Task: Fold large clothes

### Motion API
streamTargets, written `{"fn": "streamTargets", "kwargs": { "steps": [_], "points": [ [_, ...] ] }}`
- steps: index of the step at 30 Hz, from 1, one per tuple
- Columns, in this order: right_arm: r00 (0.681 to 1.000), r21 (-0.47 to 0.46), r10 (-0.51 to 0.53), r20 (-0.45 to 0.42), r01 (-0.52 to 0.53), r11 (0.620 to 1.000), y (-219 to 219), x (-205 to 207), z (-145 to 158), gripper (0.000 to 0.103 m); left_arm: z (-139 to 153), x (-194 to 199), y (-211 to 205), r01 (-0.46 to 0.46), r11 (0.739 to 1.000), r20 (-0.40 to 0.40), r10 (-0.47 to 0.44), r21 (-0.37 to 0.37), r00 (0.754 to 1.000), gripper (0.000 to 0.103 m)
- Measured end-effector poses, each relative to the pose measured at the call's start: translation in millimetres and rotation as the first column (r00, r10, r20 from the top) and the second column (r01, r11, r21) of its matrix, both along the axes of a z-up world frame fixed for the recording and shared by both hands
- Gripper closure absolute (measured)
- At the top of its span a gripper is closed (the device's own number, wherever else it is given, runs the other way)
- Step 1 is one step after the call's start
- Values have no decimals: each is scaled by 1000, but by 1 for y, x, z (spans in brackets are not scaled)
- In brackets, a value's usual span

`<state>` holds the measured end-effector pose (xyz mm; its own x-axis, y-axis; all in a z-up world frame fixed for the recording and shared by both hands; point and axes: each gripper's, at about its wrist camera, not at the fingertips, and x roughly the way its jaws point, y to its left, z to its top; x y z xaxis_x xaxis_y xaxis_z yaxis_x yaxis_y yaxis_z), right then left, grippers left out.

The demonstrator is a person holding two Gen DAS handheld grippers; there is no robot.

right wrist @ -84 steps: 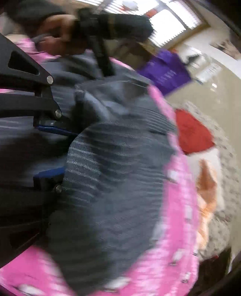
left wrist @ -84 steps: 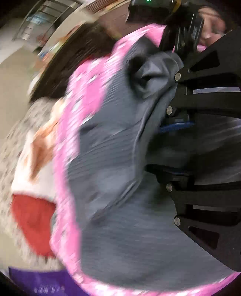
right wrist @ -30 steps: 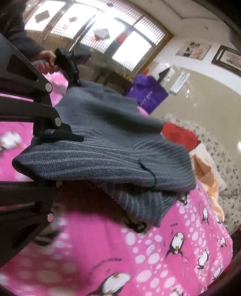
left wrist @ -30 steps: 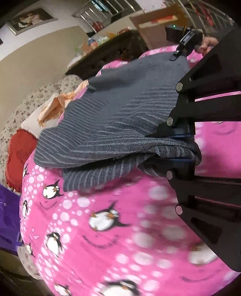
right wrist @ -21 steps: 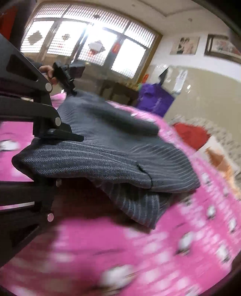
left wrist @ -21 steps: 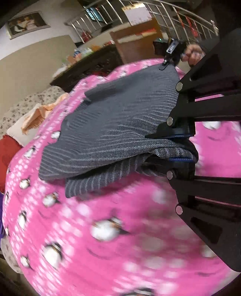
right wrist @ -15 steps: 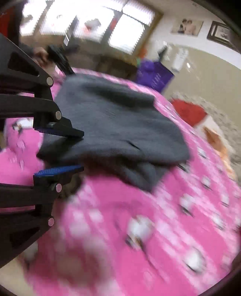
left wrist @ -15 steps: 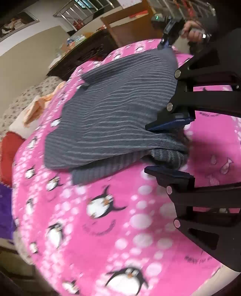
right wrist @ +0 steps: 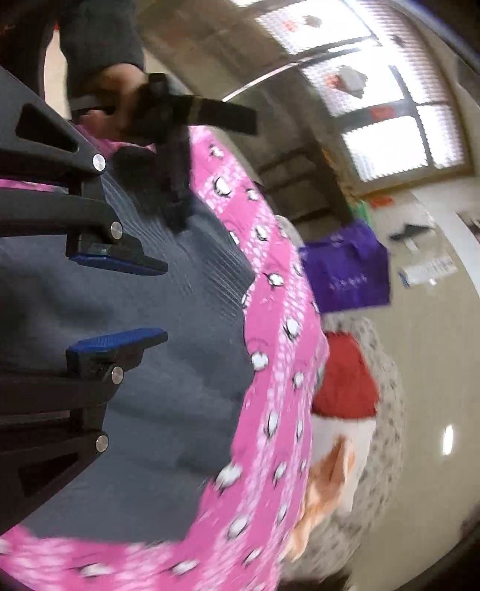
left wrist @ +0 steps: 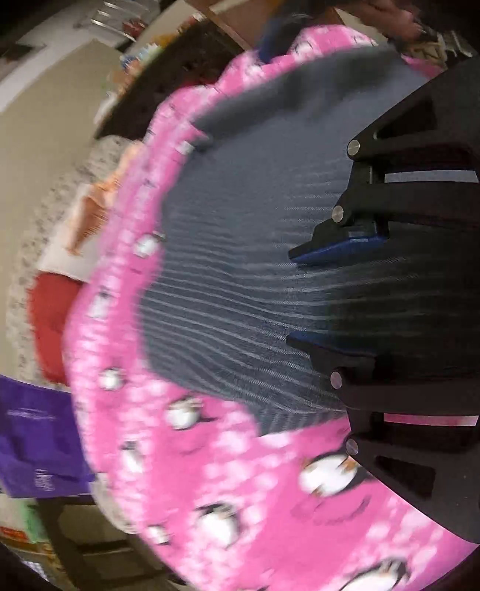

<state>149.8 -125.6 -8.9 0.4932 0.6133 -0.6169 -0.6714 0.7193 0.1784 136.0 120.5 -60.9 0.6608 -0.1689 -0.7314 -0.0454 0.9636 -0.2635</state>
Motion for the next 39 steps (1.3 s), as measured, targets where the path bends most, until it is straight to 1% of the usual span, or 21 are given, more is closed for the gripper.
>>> {"fn": "streamTargets", "kwargs": {
  "steps": [1, 2, 3, 4, 5, 6, 7, 11, 15, 16, 21, 25, 28, 29, 31, 33, 34, 36, 37, 38, 39],
  "points": [
    [1000, -41, -25, -12, 25, 999, 2, 16, -14, 75, -5, -4, 2, -4, 1000, 33, 4, 0, 999, 65],
    [993, -114, -115, -26, 111, 987, 0, 37, -33, 75, -7, -8, 2, -1, 1000, 66, 1, 7, 998, 65],
    [975, -166, -210, -69, 196, 966, -7, 59, -53, 78, -10, -10, 1, 2, 1000, 83, -2, 6, 997, 65],
    [953, -179, -269, -135, 244, 953, -18, 75, -76, 78, -11, -12, 1, 4, 1000, 93, -3, -11, 996, 64],
    [953, -51, -259, -155, 255, 966, -37, 78, -88, 78, -13, -11, 3, 4, 1000, 92, -2, -24, 996, 64],
    [954, 4, -247, -167, 252, 968, -44, 78, -90, 78, -14, -9, 4, 4, 1000, 90, -1, -26, 996, 64],
    [952, 26, -246, -185, 255, 967, -47, 80, -90, 78, -15, -9, 4, 2, 1000, 92, 0, -25, 996, 63],
    [957, -2, -249, -150, 251, 968, -44, 74, -88, 77, -16, -10, -5, -8, 1000, 110, 6, 20, 994, 62],
    [962, -49, -253, -100, 249, 967, -24, 75, -85, 73, -18, -9, -12, -18, 998, 116, 11, 63, 993, 62],
    [963, -53, -252, -97, 248, 967, -21, 76, -86, 73, -18, -9, -13, -20, 997, 119, 12, 69, 993, 62],
    [961, -11, -242, -136, 242, 970, -41, 82, -91, 73, -19, -8, -14, -22, 997, 119, 12, 80, 993, 62],
    [961, -40, -250, -114, 247, 968, -38, 76, -89, 73, -19, -8, -15, -22, 997, 120, 12, 76, 993, 62],
    [956, -126, -273, -103, 260, 957, -33, 65, -77, 73, -19, -8, -14, -22, 997, 121, 13, 68, 993, 62],
    [955, -121, -277, -109, 263, 957, -35, 54, -68, 73, -19, -8, -14, -21, 998, 121, 13, 66, 993, 62],
    [957, -77, -272, -101, 265, 961, -42, 29, -54, 73, -19, -8, -14, -22, 998, 122, 14, 65, 992, 62],
    [964, -50, -246, -98, 242, 969, -47, 4, -49, 67, -19, -8, -14, -22, 998, 122, 14, 64, 992, 62],
    [966, -64, -239, -104, 233, 970, -48, -7, -54, 65, -19, -7, -14, -22, 998, 123, 14, 62, 992, 62],
    [965, -145, -225, -133, 205, 968, -48, -22, -80, 53, -19, -7, -13, -19, 998, 122, 12, 59, 992, 62],
    [966, -131, -229, -116, 214, 968, -52, -28, -91, 51, -18, -7, -11, -13, 999, 113, 8, 43, 994, 62],
    [965, -74, -247, -90, 241, 968, -60, -34, -94, 48, -13, -8, -7, -3, 1000, 91, 2, 20, 996, 62],
    [964, -35, -247, -95, 245, 969, -66, -34, -98, 47, -7, -12, -1, -14, 1000, 82, 13, 4, 997, 62]
  ]
}}
